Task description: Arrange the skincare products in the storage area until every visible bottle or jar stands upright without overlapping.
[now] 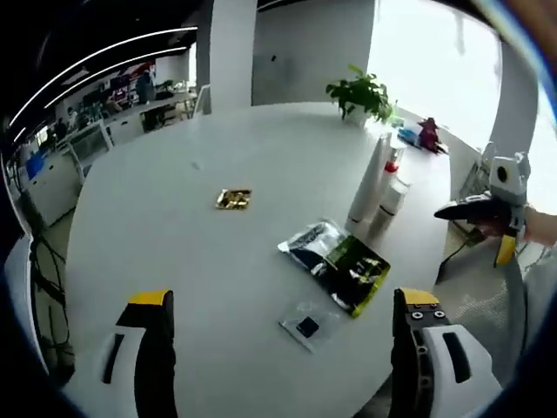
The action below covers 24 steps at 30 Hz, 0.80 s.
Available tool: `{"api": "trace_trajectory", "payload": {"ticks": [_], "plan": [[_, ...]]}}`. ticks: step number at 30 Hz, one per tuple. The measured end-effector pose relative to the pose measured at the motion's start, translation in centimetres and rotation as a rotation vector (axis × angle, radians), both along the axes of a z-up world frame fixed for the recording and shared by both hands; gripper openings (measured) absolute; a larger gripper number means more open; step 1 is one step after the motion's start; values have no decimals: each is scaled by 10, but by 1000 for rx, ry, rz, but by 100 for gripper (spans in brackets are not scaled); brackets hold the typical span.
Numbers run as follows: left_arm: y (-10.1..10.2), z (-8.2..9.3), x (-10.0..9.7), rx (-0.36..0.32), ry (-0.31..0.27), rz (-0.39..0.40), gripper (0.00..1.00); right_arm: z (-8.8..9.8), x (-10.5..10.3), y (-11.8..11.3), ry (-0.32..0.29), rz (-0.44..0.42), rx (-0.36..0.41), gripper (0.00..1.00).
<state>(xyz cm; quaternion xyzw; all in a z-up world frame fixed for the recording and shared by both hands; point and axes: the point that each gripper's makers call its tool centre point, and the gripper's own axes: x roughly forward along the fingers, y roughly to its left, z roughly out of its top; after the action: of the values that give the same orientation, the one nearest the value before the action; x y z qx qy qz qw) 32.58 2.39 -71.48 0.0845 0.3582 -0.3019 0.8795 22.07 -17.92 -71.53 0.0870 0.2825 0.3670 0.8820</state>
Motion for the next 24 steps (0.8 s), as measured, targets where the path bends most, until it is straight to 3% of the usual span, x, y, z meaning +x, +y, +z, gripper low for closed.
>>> {"api": "trace_trajectory", "payload": {"ticks": [8,17,20,24], "plan": [[-4,-15,32,56,31,-53,95,4,0,-1,8,-19,4,97],[-8,-35,48,116,95,-85,95,4,3,-6,6,-56,5,95],[-9,-46,63,123,108,-91,95,3,4,-8,10,-63,11,94],[-11,-49,70,150,121,-105,95,4,5,-9,16,-77,24,93]]}}
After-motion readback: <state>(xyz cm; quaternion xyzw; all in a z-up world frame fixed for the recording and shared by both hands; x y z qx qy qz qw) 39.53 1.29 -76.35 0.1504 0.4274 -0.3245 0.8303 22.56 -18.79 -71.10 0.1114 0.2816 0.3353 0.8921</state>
